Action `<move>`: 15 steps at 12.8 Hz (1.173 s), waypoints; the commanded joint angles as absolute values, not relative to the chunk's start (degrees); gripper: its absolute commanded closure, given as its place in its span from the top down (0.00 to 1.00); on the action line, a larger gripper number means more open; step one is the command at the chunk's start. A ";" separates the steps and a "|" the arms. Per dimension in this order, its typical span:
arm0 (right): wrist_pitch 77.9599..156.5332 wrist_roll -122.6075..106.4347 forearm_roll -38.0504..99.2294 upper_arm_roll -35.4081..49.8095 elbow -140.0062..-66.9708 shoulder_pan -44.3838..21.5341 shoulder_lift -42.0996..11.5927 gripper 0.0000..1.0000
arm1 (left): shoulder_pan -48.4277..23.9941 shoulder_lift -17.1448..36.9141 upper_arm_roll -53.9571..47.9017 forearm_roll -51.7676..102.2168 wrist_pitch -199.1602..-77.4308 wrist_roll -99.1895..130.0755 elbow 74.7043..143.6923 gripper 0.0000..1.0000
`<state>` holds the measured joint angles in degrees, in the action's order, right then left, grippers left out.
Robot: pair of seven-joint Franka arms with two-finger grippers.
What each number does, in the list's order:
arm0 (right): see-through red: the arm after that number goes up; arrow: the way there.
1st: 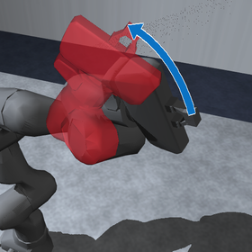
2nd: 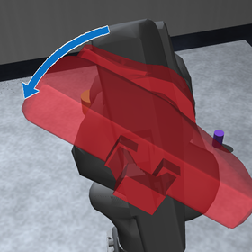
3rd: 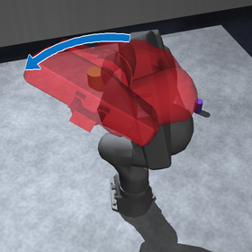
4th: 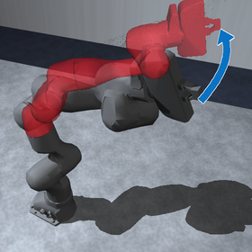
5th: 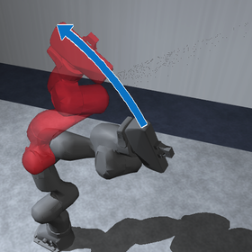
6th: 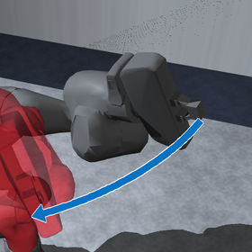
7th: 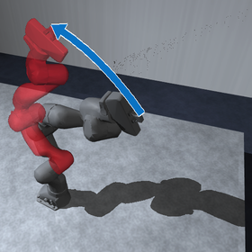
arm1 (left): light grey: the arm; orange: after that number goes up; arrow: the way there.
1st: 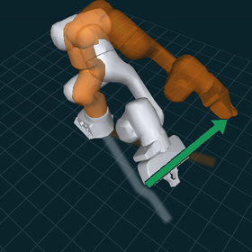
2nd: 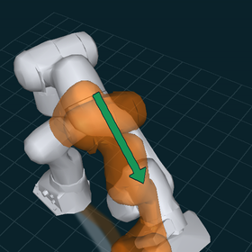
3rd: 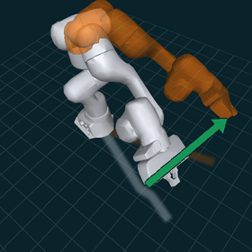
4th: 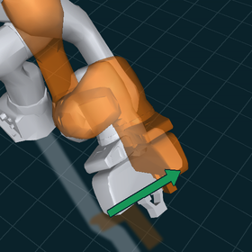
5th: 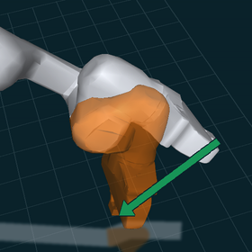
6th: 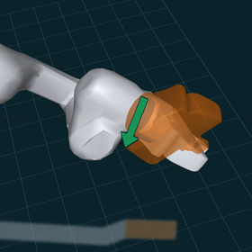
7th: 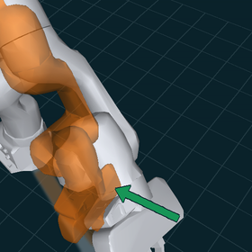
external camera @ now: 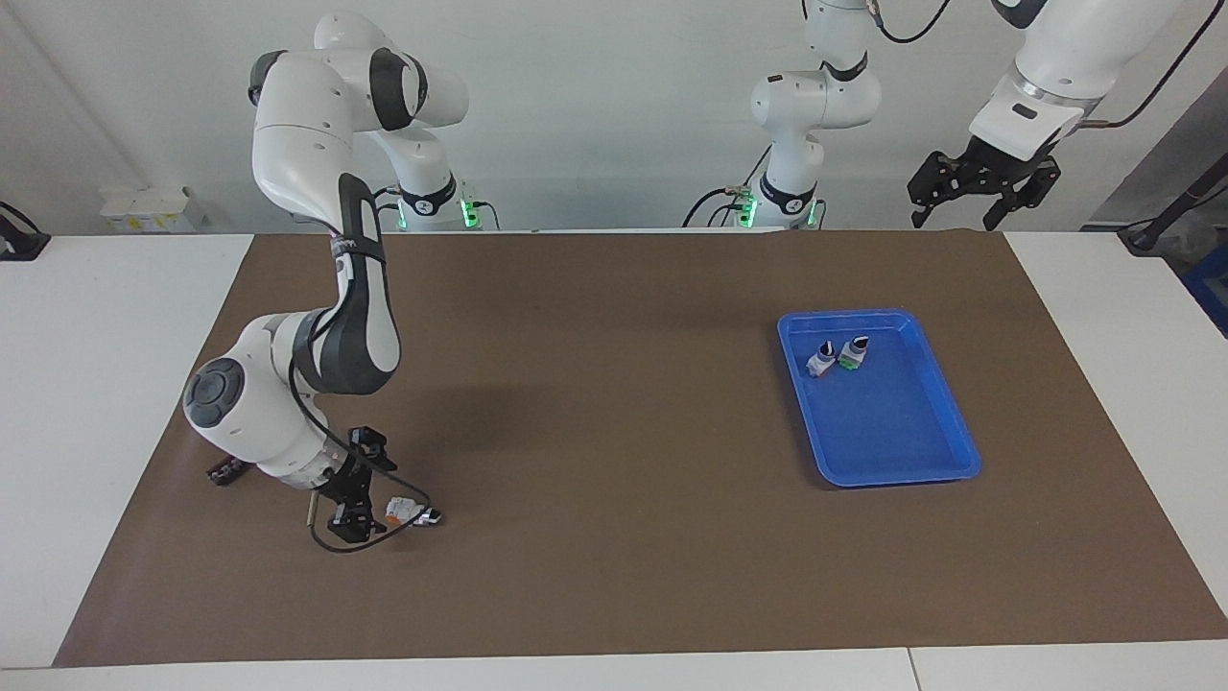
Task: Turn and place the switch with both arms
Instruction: 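Move the right gripper over the grey-and-green switch, then lower the right gripper and grasp the grey-and-green switch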
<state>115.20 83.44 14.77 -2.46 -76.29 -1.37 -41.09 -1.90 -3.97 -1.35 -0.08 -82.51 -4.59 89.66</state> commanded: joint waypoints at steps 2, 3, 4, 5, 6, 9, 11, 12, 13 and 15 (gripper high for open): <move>117.59 84.02 16.17 -2.11 -76.81 -1.23 -41.75 1.00 | -1.67 -5.45 -1.41 0.18 -82.27 -4.22 91.14 1.00; 117.68 83.94 16.17 -2.11 -77.08 -1.32 -41.66 1.00 | -1.67 -5.36 -1.41 0.18 -82.27 -4.22 91.14 1.00; 117.95 83.85 16.17 -2.11 -77.69 -1.41 -41.66 1.00 | -1.67 -5.36 -1.32 0.18 -82.27 -4.22 91.14 1.00; 118.21 83.76 16.17 -2.11 -78.04 -1.49 -41.66 1.00 | -1.67 -5.36 -1.32 0.18 -82.27 -4.22 91.14 1.00; 118.30 83.76 16.08 -2.11 -78.05 -1.49 -41.57 1.00 | -1.67 -5.36 -1.32 0.18 -82.27 -4.22 91.06 1.00; 118.39 83.76 16.08 -2.11 -78.13 -1.67 -41.57 1.00 | -1.67 -5.36 -1.41 0.18 -82.27 -4.22 91.14 1.00; 118.30 83.67 16.00 -2.11 -78.13 -2.02 -41.57 1.00 | -1.67 -5.36 -1.41 0.18 -82.27 -4.22 91.14 1.00; 118.30 83.67 16.00 -2.11 -78.13 -2.11 -41.57 1.00 | -1.67 -5.36 -1.41 0.18 -82.27 -4.22 91.06 1.00; 118.30 83.67 16.00 -2.11 -78.13 -2.11 -41.57 1.00 | -1.67 -5.45 -1.32 0.18 -82.27 -4.22 91.05 1.00; 118.30 83.58 15.91 -2.11 -78.13 -2.11 -41.57 1.00 | -1.67 -5.36 -1.41 0.18 -82.27 -4.22 91.06 1.00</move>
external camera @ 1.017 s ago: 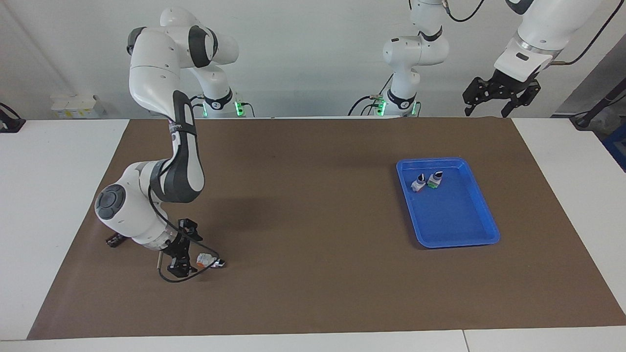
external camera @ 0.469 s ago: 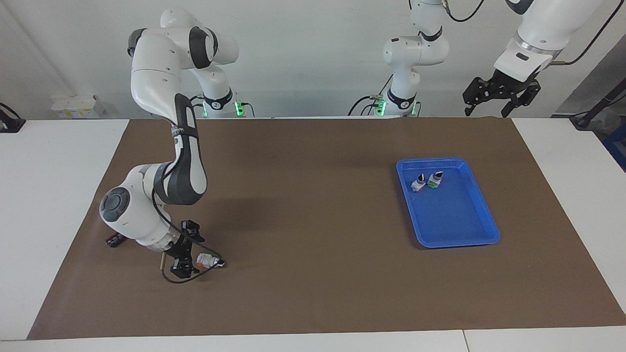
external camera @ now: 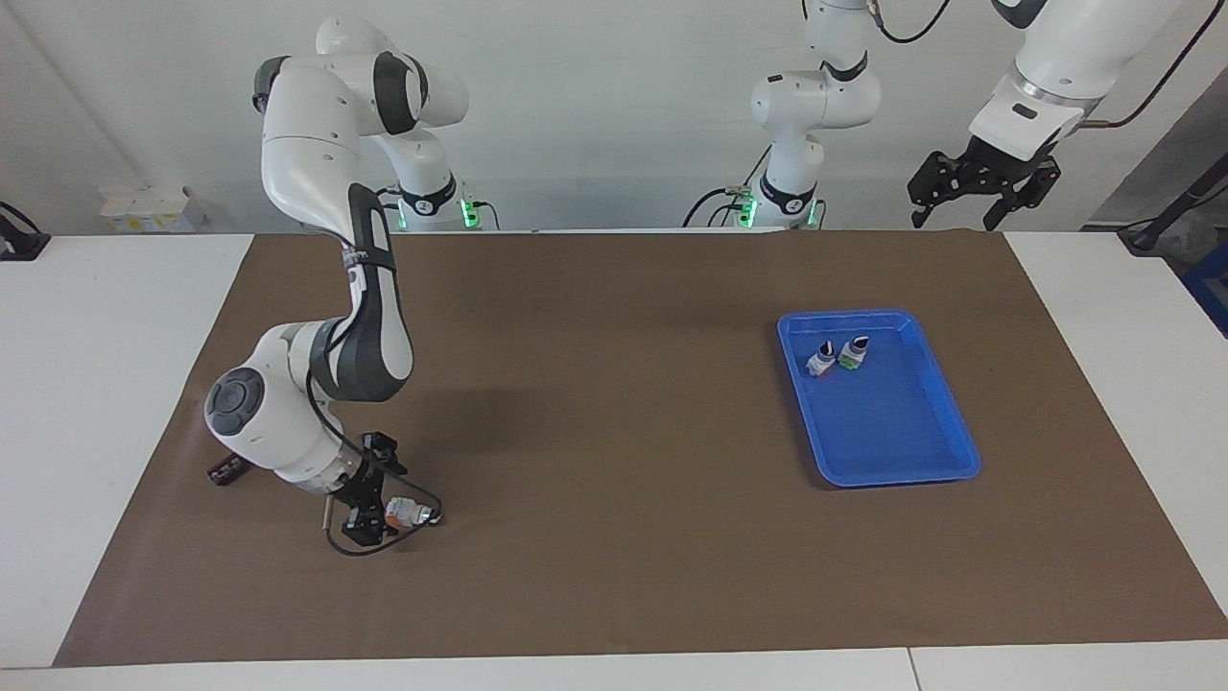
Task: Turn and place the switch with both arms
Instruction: 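Lower the right gripper and grasp the grey-and-green switch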
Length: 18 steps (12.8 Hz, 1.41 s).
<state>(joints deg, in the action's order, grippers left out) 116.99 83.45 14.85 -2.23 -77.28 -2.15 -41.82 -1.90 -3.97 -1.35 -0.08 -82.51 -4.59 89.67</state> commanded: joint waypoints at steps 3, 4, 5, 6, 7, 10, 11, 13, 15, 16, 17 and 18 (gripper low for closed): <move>118.30 82.97 15.82 -2.11 -78.22 -2.11 -41.57 1.00 | -1.67 -5.36 -1.32 0.18 -82.27 -4.22 91.06 1.00; 118.30 82.88 15.73 -2.11 -78.22 -2.20 -41.57 1.00 | -1.67 -5.45 -1.32 0.18 -82.27 -4.22 91.14 1.00; 118.21 82.88 15.73 -2.11 -78.22 -2.20 -41.57 1.00 | -1.67 -5.45 -1.32 0.18 -82.27 -4.22 91.14 1.00; 118.30 82.88 15.73 -2.11 -78.31 -2.20 -41.57 1.00 | -1.67 -5.36 -1.41 0.18 -82.27 -4.22 91.06 1.00; 118.30 82.79 15.65 -2.11 -78.40 -2.28 -41.57 1.00 | -1.67 -5.36 -1.41 0.18 -82.27 -4.22 91.14 1.00; 119.26 81.48 16.17 -2.11 -81.20 -2.11 -40.96 0.00 | -1.67 -5.36 -1.41 0.18 -82.27 -4.22 91.14 1.00; 119.27 81.56 16.17 -2.11 -81.21 -2.11 -40.96 0.00 | -1.67 -5.36 -1.32 0.18 -82.27 -4.22 91.06 1.00; 119.01 81.56 16.17 -2.11 -80.86 -2.02 -40.96 0.00 | -1.67 -5.36 -1.32 0.18 -82.27 -4.22 91.05 1.00; 117.52 81.13 16.00 -1.76 -80.16 -1.67 -40.87 0.00 | -1.67 -5.36 -1.32 0.18 -82.27 -4.22 91.05 1.00; 116.38 81.04 16.08 -0.19 -79.20 -1.32 -40.78 0.00 | -1.67 -5.45 -1.32 0.18 -82.27 -4.22 91.05 1.00; 116.19 81.04 16.17 0.52 -78.58 -1.41 -40.78 0.00 | -1.67 -5.45 -1.32 0.18 -82.27 -4.22 91.05 1.00; 116.10 81.12 16.43 0.88 -78.57 -1.49 -40.69 0.00 | -1.67 -5.36 -1.32 0.18 -82.27 -4.22 91.14 1.00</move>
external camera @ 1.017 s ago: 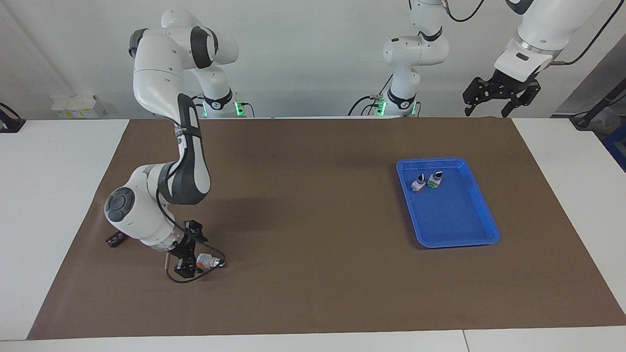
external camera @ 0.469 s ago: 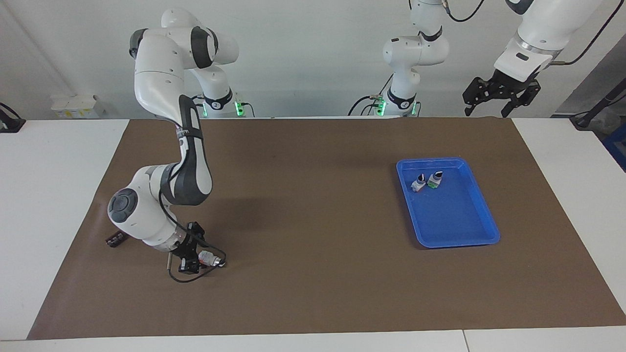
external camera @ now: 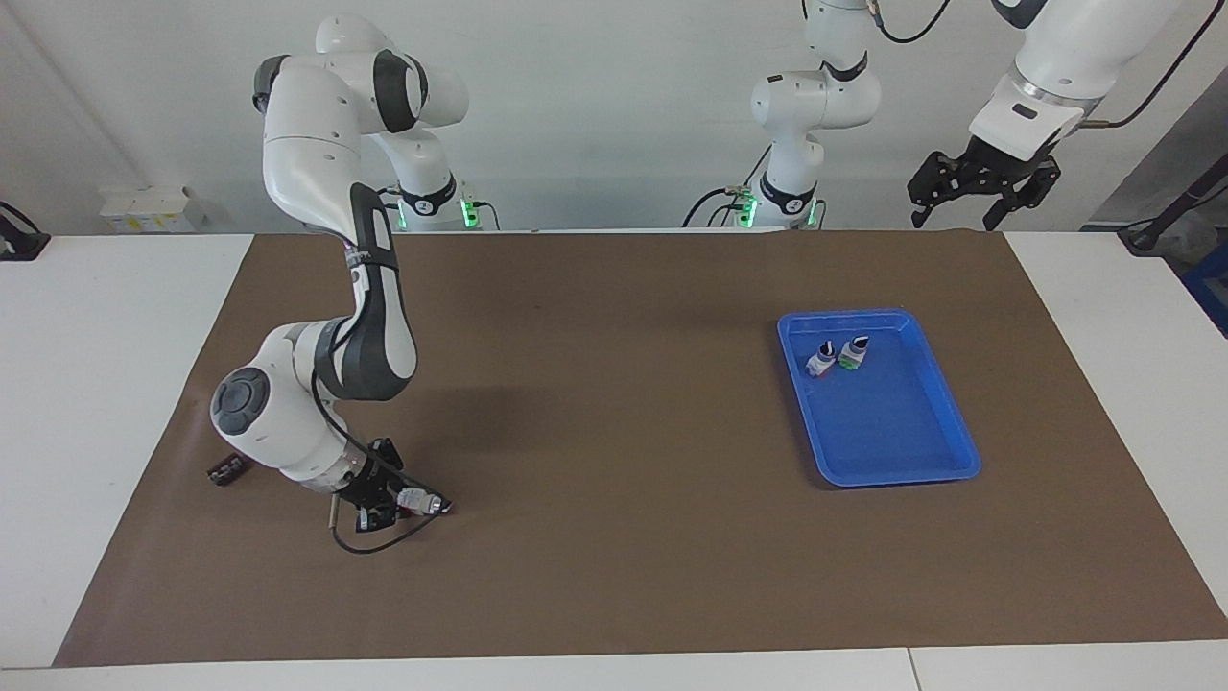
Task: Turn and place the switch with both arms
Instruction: 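Lower the right gripper and grasp the grey-and-green switch, then carry the switch toward the tray while the left gripper reaches toward it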
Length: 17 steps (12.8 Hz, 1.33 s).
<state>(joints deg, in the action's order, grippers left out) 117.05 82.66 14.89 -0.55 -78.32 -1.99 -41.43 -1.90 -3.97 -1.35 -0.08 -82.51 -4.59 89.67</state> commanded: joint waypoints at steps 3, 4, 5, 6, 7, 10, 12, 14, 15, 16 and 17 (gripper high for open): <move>113.04 74.83 20.98 3.50 -79.10 -1.41 -36.76 0.00 | -1.67 -5.45 -1.32 0.18 -82.27 -4.22 91.05 1.00; 111.55 71.92 24.31 3.69 -80.06 -1.58 -34.22 0.00 | -1.67 -5.36 -1.41 0.18 -82.27 -4.22 91.05 1.00; 110.05 70.07 28.96 3.78 -80.76 -1.67 -32.01 0.00 | -1.67 -5.36 -1.32 0.18 -82.27 -4.22 91.05 1.00; 108.30 69.35 33.96 3.69 -80.77 -2.10 -29.82 0.00 | -1.67 -5.36 -1.32 0.18 -82.27 -4.22 91.05 1.00; 105.93 69.26 38.80 3.78 -80.86 -2.11 -27.88 0.00 | -1.67 -5.45 -1.32 0.18 -82.27 -4.22 91.05 1.00; 101.35 70.57 52.97 4.82 -80.86 -3.42 -23.92 0.00 | -1.67 -5.45 -1.32 0.18 -82.27 -4.22 91.14 1.00; 102.03 79.57 58.42 7.10 -80.60 -5.87 -22.94 0.00 | -1.67 -5.45 -1.32 0.18 -82.27 -4.22 91.05 1.00; 107.37 86.55 62.82 7.47 -80.33 -9.99 -22.77 0.00 | -2.19 -5.54 -1.41 0.18 -80.52 -4.05 90.97 1.00; 110.10 86.83 64.06 7.47 -80.42 -12.89 -22.50 0.00 | -2.46 -5.71 -1.75 0.18 -80.77 -4.30 90.97 1.00; 112.13 86.92 65.38 7.56 -80.77 -14.92 -22.41 0.00 | -2.55 -5.71 -1.84 0.18 -81.21 -4.57 91.14 1.00; 113.28 86.92 66.35 7.56 -81.03 -16.68 -22.33 0.00 | -2.46 -5.71 -1.85 0.18 -81.91 -3.96 91.14 1.00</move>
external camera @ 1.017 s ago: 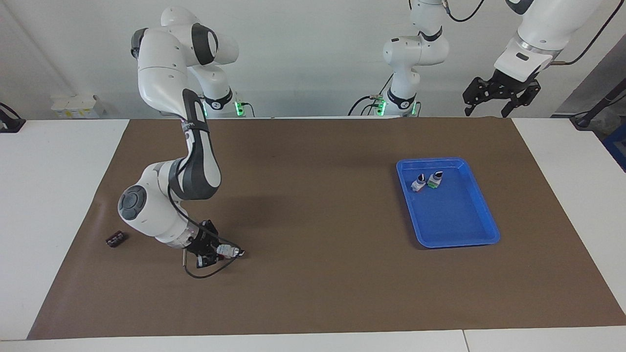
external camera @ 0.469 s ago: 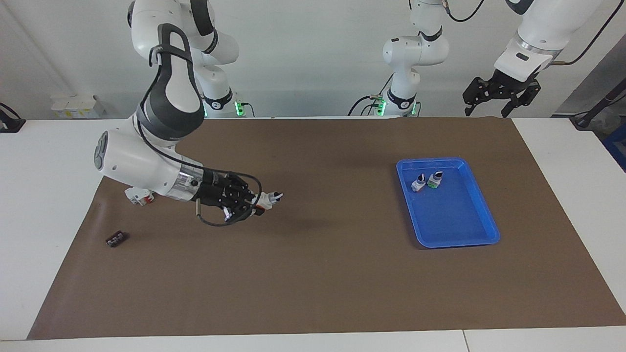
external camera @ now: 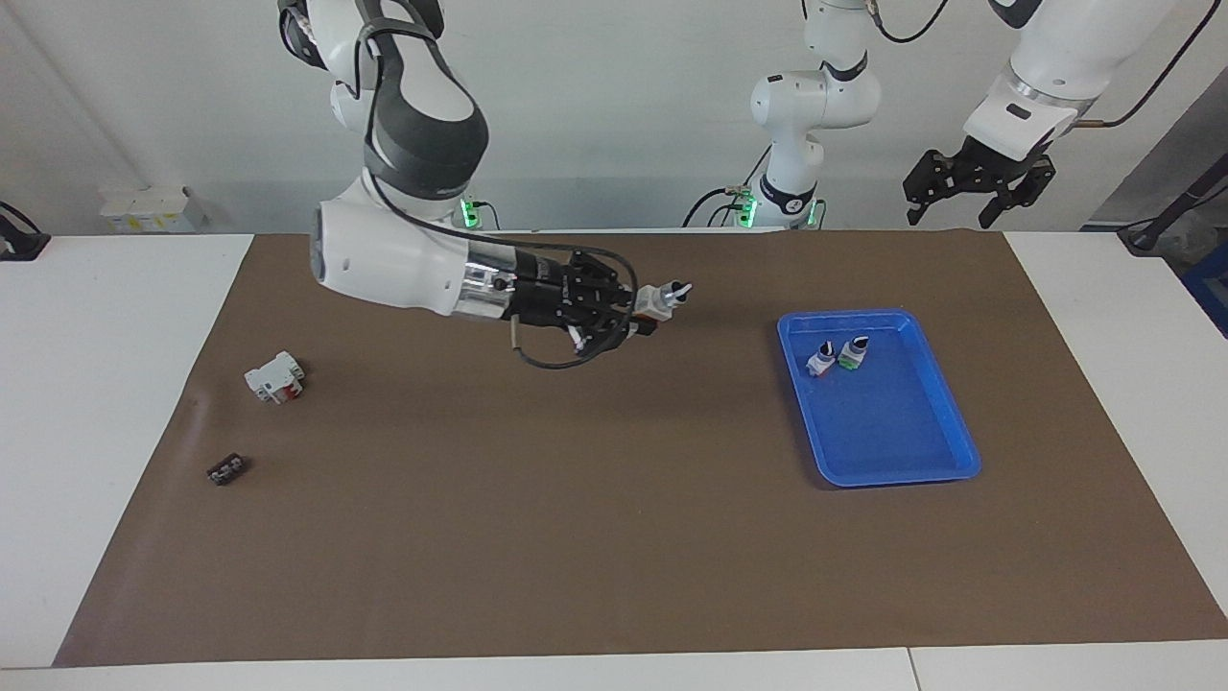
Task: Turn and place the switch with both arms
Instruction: 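Carry the switch toward the tray while the left gripper reaches toward it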
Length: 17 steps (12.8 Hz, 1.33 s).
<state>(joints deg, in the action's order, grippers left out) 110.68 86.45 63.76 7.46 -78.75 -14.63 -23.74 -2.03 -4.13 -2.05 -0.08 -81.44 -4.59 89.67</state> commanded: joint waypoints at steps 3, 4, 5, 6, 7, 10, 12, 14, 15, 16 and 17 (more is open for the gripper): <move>113.38 86.31 67.50 7.56 -81.65 -18.63 -21.80 0.00 | -3.07 -5.71 -2.63 1.48 -84.55 -4.04 91.58 1.00; 113.64 85.87 67.50 7.56 -81.91 -19.59 -21.62 0.00 | -2.99 -5.63 -2.55 5.76 -84.46 -3.78 91.15 1.00; 113.82 85.35 67.41 7.47 -82.96 -20.73 -21.10 0.00 | -2.47 -5.45 -2.29 11.46 -84.64 -3.00 90.97 1.00; 113.82 84.91 67.33 7.47 -84.19 -21.09 -20.40 0.00 | -2.37 -5.45 -2.29 14.73 -84.73 -2.99 90.97 1.00; 113.30 84.55 67.24 7.47 -85.33 -21.35 -19.96 0.00 | -2.37 -5.45 -2.55 15.90 -84.90 -3.42 90.97 1.00; 113.20 83.76 67.24 7.47 -87.27 -22.06 -18.46 0.00 | -2.99 -5.19 -2.64 25.53 -87.53 -3.34 90.80 0.98; 113.38 83.85 67.24 7.47 -88.15 -22.06 -18.11 0.00 | -2.99 -5.53 -2.64 31.53 -87.71 -3.78 91.40 0.83; 113.64 83.85 67.24 7.47 -88.77 -22.15 -17.58 0.00 | -4.65 -5.62 -3.07 32.60 -88.24 -4.66 91.84 0.65; 113.64 83.85 67.24 7.47 -88.77 -22.15 -17.67 0.00 | -5.01 -5.71 -3.25 33.22 -88.33 -4.66 92.45 0.56; 113.56 83.93 67.24 7.47 -88.77 -22.15 -17.58 0.00 | -5.10 -6.06 -3.69 34.96 -89.03 -4.66 93.24 0.55; 113.55 83.94 67.15 7.47 -88.86 -22.15 -17.58 0.00 | -5.18 -6.15 -4.39 35.50 -91.21 -4.40 93.95 0.55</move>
<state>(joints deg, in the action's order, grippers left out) 112.92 85.69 66.11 7.56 -86.28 -22.27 -19.52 -4.33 -4.32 -4.14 33.61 -87.63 -3.91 90.56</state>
